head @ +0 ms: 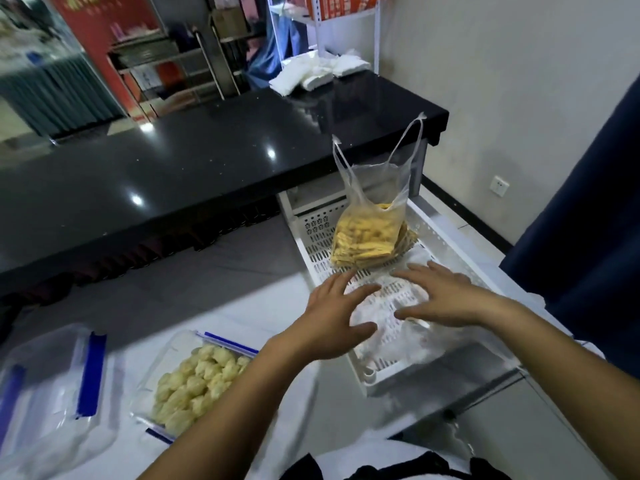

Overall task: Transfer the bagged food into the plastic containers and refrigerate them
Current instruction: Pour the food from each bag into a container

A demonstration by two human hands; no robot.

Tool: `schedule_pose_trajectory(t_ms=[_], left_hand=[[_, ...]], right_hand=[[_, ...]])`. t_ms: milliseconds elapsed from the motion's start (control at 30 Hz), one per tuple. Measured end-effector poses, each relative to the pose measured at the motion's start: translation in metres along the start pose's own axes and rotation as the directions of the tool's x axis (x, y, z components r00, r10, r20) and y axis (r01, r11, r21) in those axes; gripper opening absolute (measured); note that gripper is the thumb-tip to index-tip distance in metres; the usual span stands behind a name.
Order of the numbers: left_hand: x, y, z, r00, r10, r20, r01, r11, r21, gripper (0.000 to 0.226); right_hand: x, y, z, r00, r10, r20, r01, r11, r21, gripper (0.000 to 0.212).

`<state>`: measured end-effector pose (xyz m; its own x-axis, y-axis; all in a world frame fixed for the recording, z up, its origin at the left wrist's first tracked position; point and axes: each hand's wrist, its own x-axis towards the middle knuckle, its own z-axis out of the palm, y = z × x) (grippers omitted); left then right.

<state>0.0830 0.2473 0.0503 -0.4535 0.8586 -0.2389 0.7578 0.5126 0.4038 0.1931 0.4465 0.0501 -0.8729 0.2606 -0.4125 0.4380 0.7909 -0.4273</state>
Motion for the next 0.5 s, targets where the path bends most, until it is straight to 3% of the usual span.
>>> schedule_pose_trajectory(t_ms=[100, 200, 267, 367, 500], left_hand=[[-0.014, -0.006, -0.043, 0.987, 0.002, -0.159, -0.026, 0.988, -0.150, 0.059], [-0.013, -0.011, -0.086, 0.936, -0.033, -0.351, -0.053, 0.972, -0.231, 0.055], [-0.004, -0.014, -0.111, 0.878, -0.065, -0.474, -0.038, 0.978, -0.205, 0.059], [0.018, -0.014, -0.140, 0.814, -0.107, -0.571, 0.023, 0.988, -0.153, 0.069], [0.053, -0.014, -0.168, 0.846, -0.039, -0.531, 0.004, 0.998, -0.066, 0.077]], right_hand=[[-0.009, -0.007, -0.040, 0.974, -0.062, -0.219, 0.141, 0.920, 0.367, 0.058], [0.003, -0.010, -0.074, 0.877, 0.075, -0.475, 0.265, 0.748, 0.608, 0.043], [0.014, -0.013, -0.096, 0.872, 0.146, -0.467, 0.267, 0.656, 0.705, 0.055], [0.026, -0.022, -0.118, 0.943, 0.117, -0.311, 0.208, 0.523, 0.827, 0.076], [0.040, -0.036, -0.131, 0.943, 0.113, -0.314, 0.236, 0.440, 0.867, 0.035]])
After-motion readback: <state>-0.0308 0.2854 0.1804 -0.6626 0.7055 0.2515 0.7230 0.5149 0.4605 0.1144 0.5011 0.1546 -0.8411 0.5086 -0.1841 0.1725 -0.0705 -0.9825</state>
